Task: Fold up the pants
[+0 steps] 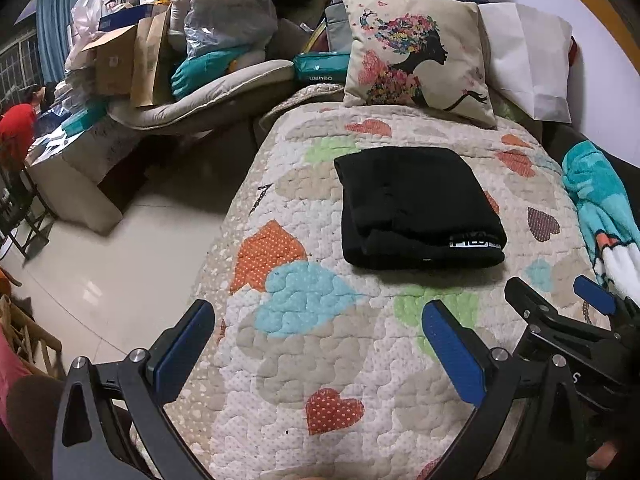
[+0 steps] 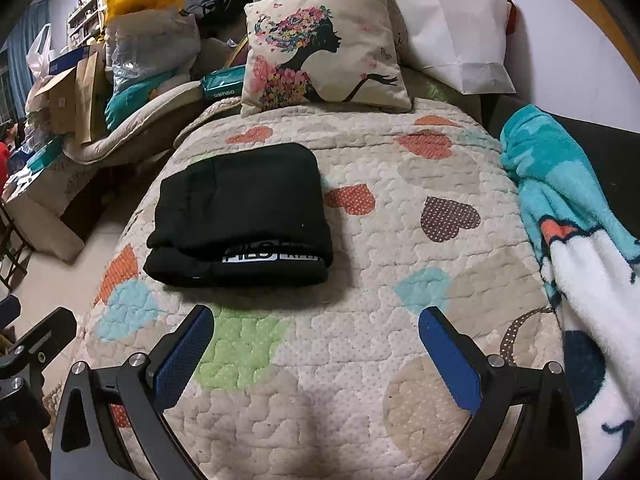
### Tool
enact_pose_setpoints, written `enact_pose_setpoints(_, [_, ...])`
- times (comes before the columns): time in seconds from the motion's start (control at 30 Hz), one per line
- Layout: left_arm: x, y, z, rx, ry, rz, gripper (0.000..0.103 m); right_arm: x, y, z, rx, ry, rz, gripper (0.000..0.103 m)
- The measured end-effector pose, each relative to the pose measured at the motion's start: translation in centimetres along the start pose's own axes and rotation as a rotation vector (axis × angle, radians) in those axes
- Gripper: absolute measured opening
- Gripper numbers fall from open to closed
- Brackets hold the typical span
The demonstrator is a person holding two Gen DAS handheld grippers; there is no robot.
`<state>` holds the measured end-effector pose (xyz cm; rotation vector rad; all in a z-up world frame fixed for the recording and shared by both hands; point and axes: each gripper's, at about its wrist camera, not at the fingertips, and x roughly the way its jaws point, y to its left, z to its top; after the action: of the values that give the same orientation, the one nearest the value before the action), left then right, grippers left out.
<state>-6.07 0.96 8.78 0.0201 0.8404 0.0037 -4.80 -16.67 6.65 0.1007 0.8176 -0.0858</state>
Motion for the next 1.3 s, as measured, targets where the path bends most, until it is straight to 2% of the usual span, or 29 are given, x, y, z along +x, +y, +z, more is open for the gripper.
enact_pose_setpoints(0.47, [0.2,-0.2,-0.2,0.004,0.015,-0.026,0.103,0.5,0.5,-0.4,-0.020,0.019,-0.009,0.103])
enact_pose_setpoints(0.73, [1.0,0.5,-0.3,-0.039,0.061,-0.072,0.103,0.9,0.6,-0.7,-0.031,0.033,-0.018,0.103])
enact_pose_setpoints(1.3, [1.6,0.9,-0.5,-0.055,0.074,-0.079,0.103,1.6,1.1,-1.2,-0.046,0.058,-0.026,0.103])
